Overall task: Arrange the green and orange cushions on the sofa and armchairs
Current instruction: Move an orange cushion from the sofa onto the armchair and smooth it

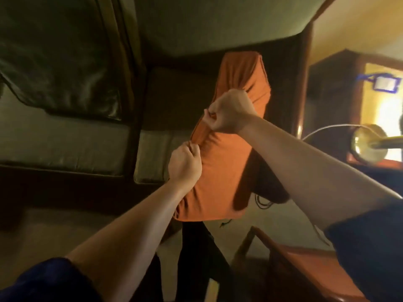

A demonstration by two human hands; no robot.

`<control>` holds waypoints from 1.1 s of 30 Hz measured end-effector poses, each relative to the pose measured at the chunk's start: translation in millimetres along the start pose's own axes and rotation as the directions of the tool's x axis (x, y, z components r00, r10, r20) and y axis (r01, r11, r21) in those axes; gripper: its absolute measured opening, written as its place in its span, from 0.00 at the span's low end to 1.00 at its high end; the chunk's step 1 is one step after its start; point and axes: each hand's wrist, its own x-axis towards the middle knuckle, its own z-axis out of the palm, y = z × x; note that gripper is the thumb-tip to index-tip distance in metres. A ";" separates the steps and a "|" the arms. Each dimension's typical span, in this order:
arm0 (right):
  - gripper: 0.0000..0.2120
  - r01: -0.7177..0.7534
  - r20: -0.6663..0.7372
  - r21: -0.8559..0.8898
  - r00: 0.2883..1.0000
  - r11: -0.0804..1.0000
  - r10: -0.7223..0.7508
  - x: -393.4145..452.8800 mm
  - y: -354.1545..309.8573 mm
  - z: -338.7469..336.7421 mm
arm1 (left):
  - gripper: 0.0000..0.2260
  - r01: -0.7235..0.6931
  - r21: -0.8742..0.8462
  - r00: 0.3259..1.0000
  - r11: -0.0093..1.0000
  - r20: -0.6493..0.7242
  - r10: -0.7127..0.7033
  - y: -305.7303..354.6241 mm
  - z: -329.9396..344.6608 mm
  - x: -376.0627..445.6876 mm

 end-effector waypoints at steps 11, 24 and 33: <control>0.21 -0.453 -0.441 0.432 0.648 0.780 0.621 -237.1 -85.7 -112.1 | 0.17 -0.697 0.595 0.619 0.400 0.218 0.754 69.6 -148.8 -148.8; 0.28 -0.770 -0.318 0.589 0.060 0.247 0.946 -463.7 -196.9 -148.8 | 0.24 -0.940 0.275 -0.003 -0.203 0.586 0.810 145.5 -116.0 -305.0; 0.23 -0.885 0.129 0.466 0.078 0.009 0.989 -721.4 -263.2 -127.8 | 0.27 -0.891 -0.067 -0.382 -0.450 0.646 0.660 140.2 15.1 -511.7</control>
